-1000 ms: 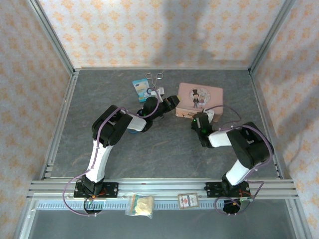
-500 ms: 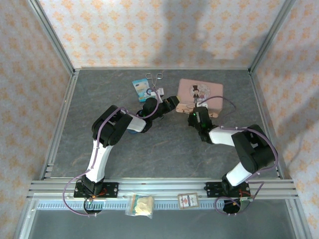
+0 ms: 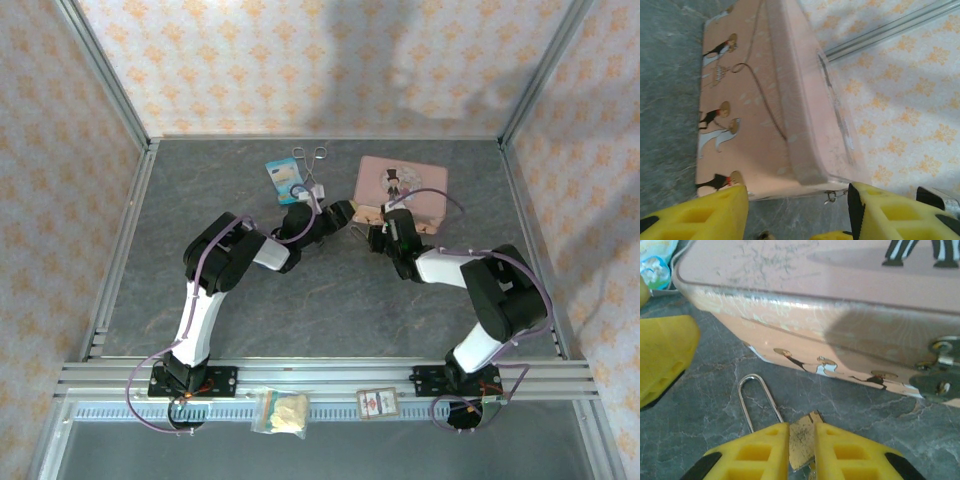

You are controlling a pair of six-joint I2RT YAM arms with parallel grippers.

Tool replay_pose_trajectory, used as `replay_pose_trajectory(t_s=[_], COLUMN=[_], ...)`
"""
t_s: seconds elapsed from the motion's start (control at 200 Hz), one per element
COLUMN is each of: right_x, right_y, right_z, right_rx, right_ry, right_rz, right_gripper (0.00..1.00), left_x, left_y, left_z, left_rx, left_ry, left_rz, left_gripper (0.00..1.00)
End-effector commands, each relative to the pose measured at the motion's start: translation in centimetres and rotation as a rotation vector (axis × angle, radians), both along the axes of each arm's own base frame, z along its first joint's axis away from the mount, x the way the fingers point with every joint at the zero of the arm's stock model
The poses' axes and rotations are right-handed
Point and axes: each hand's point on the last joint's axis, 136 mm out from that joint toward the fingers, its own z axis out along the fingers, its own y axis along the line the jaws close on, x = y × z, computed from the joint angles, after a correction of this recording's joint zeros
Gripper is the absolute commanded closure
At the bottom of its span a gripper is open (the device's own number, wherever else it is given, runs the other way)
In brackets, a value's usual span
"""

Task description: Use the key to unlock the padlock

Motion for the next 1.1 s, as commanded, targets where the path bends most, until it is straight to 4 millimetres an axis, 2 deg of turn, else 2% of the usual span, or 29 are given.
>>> replay_pose_trajectory(t_s=[0.0, 0.065, 0.17, 0.26, 0.35, 0.385, 0.4, 0.435, 0.566, 0.731, 0.916, 1.091], right_x=[-0.8, -0.9, -0.9, -0.2, 1.0, 1.5, 1.6, 2.1, 3.4, 3.8, 2.8, 0.2], right_y=[-0.3, -0.7, -0.3, -0.3, 0.0, 0.1, 0.1, 0.2, 0.3, 0.2, 0.1, 0.5], right_z=[0.8, 1.0, 0.6, 0.3, 0.2, -0.1, -0.3, -0.5, -2.2, -3.6, -4.5, -5.4], right_rx=[0.006, 0.004, -0.007, -0.062, -0.135, -0.161, -0.173, -0.196, -0.282, -0.329, -0.334, -0.300], right_ry=[0.024, 0.043, 0.081, 0.092, 0.110, 0.125, 0.133, 0.148, 0.226, 0.278, 0.320, 0.380], right_rz=[-0.013, -0.038, -0.018, 0.003, 0.029, 0.041, 0.044, 0.055, 0.077, 0.083, 0.100, 0.122], right_gripper=[0.75, 0.69, 0.48, 0.38, 0.34, 0.34, 0.34, 0.34, 0.38, 0.46, 0.55, 0.56], left_x=[0.3, 0.2, -0.1, -0.7, -1.4, -1.5, -1.7, -2.0, -2.9, -4.4, -5.5, -5.7], left_y=[1.2, 1.6, 2.2, 2.9, 4.3, 4.8, 5.1, 5.7, 8.3, 11.9, 14.3, 16.2], left_z=[4.0, 5.0, 6.7, 8.0, 9.1, 8.8, 9.9, 10.2, 9.9, 8.9, 8.3, 8.4], left_rx=[-0.059, -0.066, -0.072, -0.067, -0.054, -0.034, -0.036, -0.020, 0.020, 0.063, 0.115, 0.121], left_ry=[-0.085, -0.101, -0.127, -0.144, -0.157, -0.149, -0.169, -0.171, -0.152, -0.129, -0.119, -0.120], left_rz=[0.021, 0.025, 0.021, 0.012, 0.023, 0.030, 0.033, 0.039, 0.072, 0.143, 0.205, 0.261], left_gripper=[0.47, 0.47, 0.46, 0.46, 0.45, 0.45, 0.45, 0.44, 0.44, 0.44, 0.43, 0.43])
